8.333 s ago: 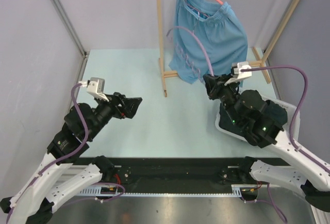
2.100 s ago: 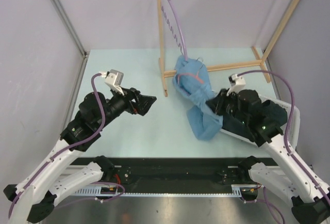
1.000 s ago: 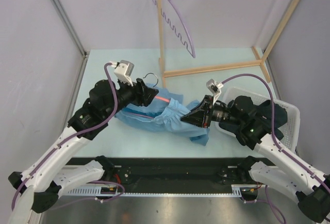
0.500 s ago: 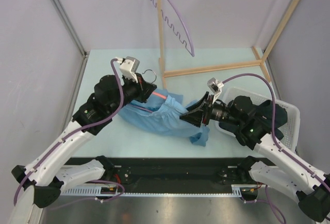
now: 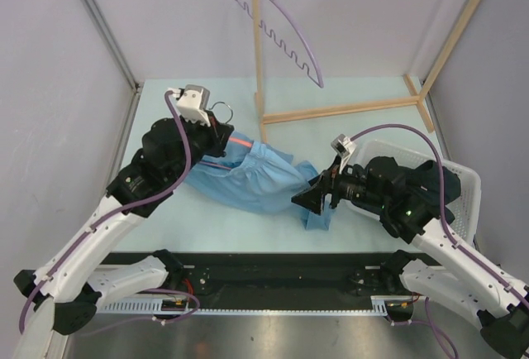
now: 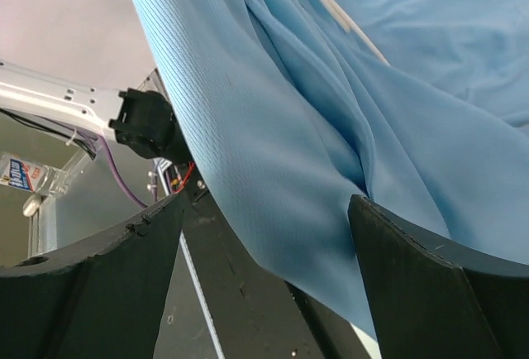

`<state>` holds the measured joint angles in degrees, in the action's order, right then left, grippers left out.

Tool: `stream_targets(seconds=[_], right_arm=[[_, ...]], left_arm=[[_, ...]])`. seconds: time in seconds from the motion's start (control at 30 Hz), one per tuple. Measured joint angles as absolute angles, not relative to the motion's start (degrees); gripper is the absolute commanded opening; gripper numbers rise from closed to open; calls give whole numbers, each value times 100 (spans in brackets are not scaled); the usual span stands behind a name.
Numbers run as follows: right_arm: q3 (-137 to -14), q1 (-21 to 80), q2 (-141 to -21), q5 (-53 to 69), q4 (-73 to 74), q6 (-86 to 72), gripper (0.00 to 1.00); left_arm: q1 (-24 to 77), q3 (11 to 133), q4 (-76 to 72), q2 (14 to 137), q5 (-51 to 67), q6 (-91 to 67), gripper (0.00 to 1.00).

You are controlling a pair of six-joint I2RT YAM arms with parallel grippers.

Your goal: Remove the shorts from the hanger

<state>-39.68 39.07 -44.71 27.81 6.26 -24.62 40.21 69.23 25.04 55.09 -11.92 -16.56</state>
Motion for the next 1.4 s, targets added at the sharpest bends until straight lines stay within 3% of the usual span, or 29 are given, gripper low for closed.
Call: stream_targets(seconds=[0.17, 0.37, 0.43, 0.47, 0.53, 0.87, 1.17, 1.4], right_arm=[[-3968, 3927, -4471, 2733, 825, -2390, 78], [-3968, 3951, -4517, 2718, 862, -2388, 63], [-3968, 3966, -4558, 2683, 854, -2390, 42], [-3966, 3972, -4571, 2628, 849, -2412, 21], [-3966, 3988, -4574, 2545, 825, -2379, 0], [-3966, 4007, -4362, 1190, 773, -2838, 0], [-3968, 4058, -2998, -947, 1726, -3533, 0], [-3977, 3599, -2792, -1295, 2515, -4154, 0]], left_arm=[[4021, 7081, 2552, 5437, -1450, -1636, 0], [4021, 7140, 2587, 5242, -1704, -1643, 0], [4021, 7140, 2596, 5190, -1796, -1647, 0], [4021, 7140, 2596, 5159, -1844, -1647, 0], [4021, 7140, 2591, 5096, -1918, -1651, 0], [4027, 6663, 2362, 4499, -2716, -1715, 0], [4117, 5983, 1876, 3979, -3284, -1957, 0], [4171, 5804, 1857, 3728, -3271, -2217, 0]])
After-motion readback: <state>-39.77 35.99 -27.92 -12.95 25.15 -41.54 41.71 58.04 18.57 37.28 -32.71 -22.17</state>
